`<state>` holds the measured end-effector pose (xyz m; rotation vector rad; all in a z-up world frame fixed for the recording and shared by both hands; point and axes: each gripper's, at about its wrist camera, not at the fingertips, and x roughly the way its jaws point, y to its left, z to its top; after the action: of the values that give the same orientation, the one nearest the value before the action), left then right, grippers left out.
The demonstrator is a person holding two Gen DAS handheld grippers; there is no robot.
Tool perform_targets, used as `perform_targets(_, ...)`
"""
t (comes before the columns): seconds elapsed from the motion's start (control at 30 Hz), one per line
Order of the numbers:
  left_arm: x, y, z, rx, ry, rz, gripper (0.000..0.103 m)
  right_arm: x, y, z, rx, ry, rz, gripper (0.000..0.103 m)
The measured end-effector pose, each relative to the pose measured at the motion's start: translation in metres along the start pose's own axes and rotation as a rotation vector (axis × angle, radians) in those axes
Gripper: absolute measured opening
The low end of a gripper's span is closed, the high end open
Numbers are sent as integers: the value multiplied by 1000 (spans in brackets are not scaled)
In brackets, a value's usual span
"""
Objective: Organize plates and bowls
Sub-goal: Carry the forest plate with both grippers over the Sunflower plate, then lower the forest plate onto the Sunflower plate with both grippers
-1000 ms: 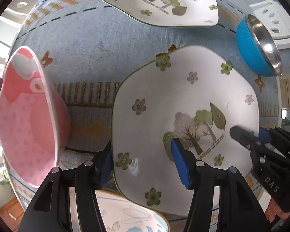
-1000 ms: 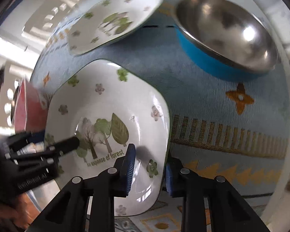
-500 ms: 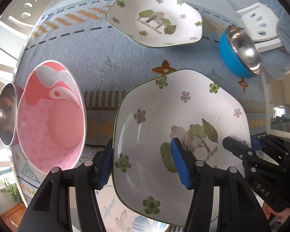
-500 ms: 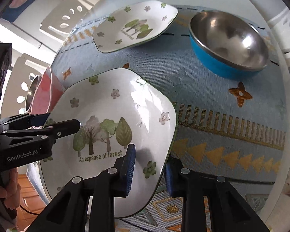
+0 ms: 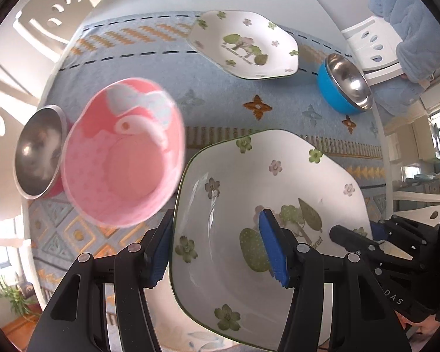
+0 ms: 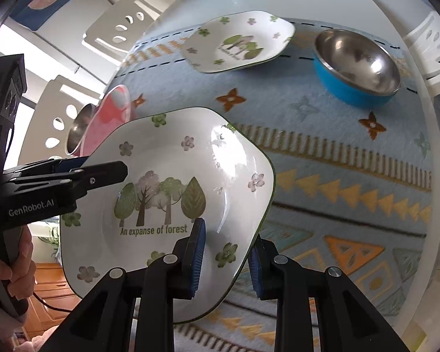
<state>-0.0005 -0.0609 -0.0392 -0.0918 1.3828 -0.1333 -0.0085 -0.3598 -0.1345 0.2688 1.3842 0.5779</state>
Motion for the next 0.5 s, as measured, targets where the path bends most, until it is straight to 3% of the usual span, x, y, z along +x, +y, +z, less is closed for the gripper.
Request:
perform_targets(0.2, -9, 32, -23, -36, -9, -2, 53, 10, 48, 6, -25, 23, 36, 26)
perform_targets(0.5, -3, 65, -59, -71, 29, 2, 53, 37, 87, -5, -76, 75, 29, 26)
